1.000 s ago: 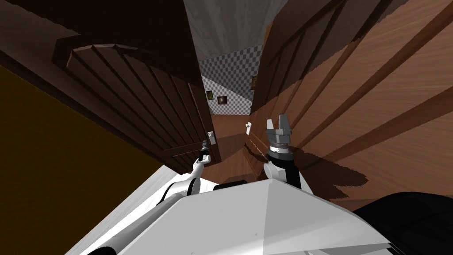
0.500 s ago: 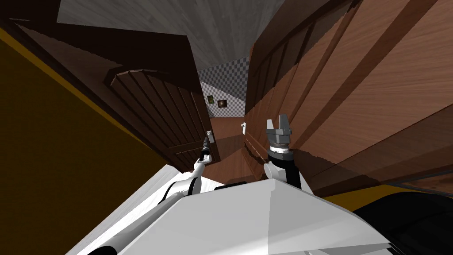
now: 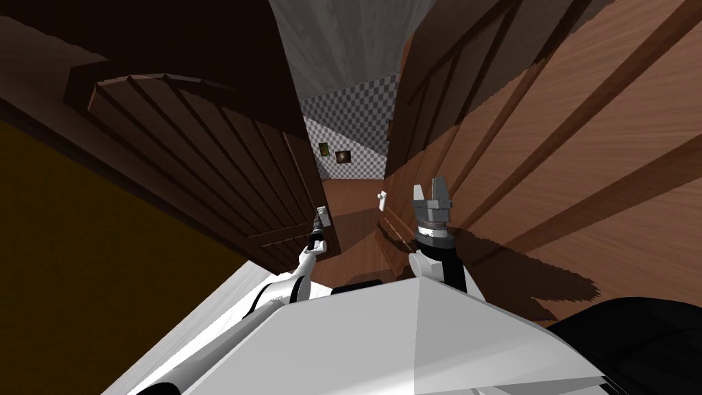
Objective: Push the door open
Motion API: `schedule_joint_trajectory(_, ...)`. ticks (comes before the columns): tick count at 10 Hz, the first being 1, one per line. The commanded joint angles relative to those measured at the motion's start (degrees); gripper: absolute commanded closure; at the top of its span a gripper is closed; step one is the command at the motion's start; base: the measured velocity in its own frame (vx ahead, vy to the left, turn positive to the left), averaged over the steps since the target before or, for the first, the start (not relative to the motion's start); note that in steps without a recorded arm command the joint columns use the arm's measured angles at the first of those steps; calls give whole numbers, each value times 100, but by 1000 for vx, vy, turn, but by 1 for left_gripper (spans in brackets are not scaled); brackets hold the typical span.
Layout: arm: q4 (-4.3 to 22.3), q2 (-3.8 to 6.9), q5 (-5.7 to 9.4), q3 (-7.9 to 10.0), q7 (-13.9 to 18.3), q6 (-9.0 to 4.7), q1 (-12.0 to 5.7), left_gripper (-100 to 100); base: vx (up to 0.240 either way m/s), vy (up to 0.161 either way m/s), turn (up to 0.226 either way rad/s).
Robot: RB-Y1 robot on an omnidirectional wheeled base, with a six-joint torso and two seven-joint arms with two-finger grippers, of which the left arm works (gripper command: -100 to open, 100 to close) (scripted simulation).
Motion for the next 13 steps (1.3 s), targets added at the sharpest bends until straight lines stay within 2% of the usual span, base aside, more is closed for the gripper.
schedule_joint_trajectory(1, 6, -11, 3, 13, -9, -46, 22, -100, 207, -20, -41)
schedule_joint_trajectory(3, 10, -56, 7, 27, -17, -87, 41, -100, 209, 5, -27)
schedule_joint_trajectory(4, 14, -42, 7, 24, -15, -73, 30, -100, 99, 6, -5)
schedule_joint_trajectory(5, 14, -42, 7, 24, -15, -73, 30, 100, -15, -2, 7)
schedule_joint_trajectory(10, 14, -42, 7, 24, -15, -73, 30, 100, -19, -1, -1)
schedule_joint_trajectory(11, 82, 13, 106, 177, -189, -150, -9, 100, 90, -4, -24)
schedule_joint_trajectory(13, 94, 23, 127, 211, -227, -169, -21, 100, 127, -15, 0)
